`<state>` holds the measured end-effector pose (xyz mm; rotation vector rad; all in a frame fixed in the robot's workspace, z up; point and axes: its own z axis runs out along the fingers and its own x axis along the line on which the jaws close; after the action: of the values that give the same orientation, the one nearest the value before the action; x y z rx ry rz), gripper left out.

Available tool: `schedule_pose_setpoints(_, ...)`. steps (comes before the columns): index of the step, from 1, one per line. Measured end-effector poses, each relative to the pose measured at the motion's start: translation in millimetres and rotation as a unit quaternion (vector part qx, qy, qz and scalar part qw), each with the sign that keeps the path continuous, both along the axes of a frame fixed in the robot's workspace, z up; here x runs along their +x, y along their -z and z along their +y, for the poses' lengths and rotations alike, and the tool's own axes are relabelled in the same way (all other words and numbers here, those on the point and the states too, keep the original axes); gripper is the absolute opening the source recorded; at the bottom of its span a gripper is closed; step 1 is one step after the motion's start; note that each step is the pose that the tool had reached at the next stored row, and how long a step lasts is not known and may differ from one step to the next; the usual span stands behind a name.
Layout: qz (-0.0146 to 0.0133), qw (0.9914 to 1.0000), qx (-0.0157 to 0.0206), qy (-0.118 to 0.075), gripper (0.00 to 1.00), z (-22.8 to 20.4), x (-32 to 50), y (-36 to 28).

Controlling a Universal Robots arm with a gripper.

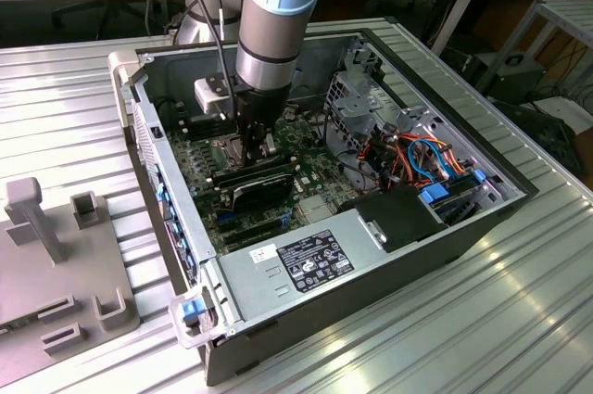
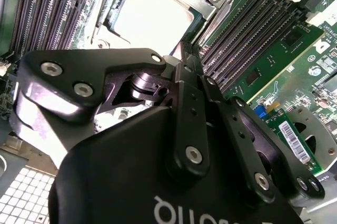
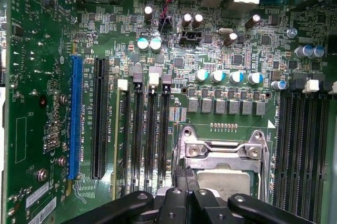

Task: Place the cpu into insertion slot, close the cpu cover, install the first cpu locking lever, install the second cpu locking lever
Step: 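Install the second cpu locking lever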

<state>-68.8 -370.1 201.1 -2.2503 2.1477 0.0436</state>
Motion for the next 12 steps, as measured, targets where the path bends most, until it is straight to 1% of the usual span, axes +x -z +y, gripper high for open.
schedule_pose_setpoints(1, -0.0002, 1.00000, 0.0003, 0.000, 0.11, 0.1, 0.1, -0.8)
schedule_pose_setpoints(2, -0.0006, 1.00000, 0.0014, 0.000, 0.11, 0.5, 0.3, -2.9)
schedule_pose_setpoints(4, -0.0008, 1.00000, 0.0013, 0.000, 0.11, 0.7, 0.5, -7.6)
schedule_pose_setpoints(5, -0.0005, 1.00000, 0.0007, 0.000, 0.11, 0.4, 0.4, -9.6)
schedule_pose_setpoints(9, -0.0004, 1.00000, 0.0006, 0.000, 0.11, 0.4, 0.4, -12.7)
schedule_pose_setpoints(12, -0.0003, 1.00000, 0.0006, 0.000, 0.11, 0.5, 4.5, -16.0)
